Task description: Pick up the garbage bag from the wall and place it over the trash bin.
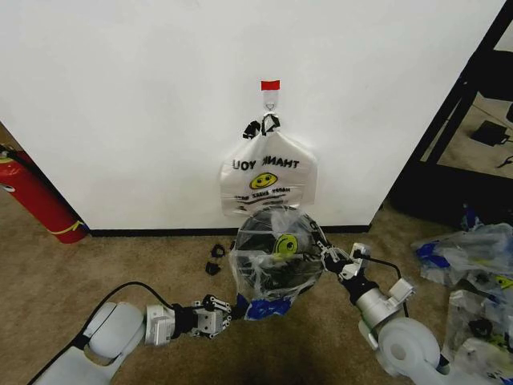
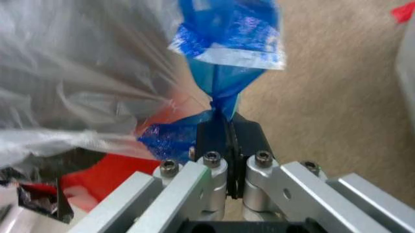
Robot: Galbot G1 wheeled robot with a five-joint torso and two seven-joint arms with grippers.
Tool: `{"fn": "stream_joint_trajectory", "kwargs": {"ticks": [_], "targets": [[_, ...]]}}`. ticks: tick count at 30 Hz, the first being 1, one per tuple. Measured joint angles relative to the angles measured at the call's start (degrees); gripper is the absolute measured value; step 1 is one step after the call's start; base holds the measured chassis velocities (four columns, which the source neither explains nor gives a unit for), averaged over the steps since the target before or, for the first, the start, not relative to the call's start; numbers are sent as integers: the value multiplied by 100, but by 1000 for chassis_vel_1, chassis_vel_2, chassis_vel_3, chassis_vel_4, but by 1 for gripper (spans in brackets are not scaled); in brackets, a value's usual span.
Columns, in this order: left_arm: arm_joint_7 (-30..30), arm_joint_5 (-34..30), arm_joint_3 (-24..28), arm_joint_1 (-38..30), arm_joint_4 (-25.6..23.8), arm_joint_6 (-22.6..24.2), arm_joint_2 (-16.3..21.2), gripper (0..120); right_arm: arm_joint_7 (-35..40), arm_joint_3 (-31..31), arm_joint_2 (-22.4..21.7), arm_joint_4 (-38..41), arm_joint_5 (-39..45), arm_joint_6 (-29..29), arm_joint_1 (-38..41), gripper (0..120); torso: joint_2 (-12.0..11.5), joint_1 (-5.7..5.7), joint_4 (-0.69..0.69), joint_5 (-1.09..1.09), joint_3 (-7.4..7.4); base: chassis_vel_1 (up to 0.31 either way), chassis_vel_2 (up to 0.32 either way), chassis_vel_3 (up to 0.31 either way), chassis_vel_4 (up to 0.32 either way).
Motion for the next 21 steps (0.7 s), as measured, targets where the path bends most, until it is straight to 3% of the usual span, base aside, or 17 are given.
{"fn": "stream_joint_trajectory", "kwargs": {"ticks": [14,21], "targets": [[-700,649,-103,-492,949,19,0,0,53,-61,0,114,99,-12,-134,1,0,0,0,0,0,0,0,0,0],[-644,150,-74,-178,751,22,70,5,44,-219,98,-109,-6,8,60,1,0,0,2,0,0,0,0,0,0]]}}
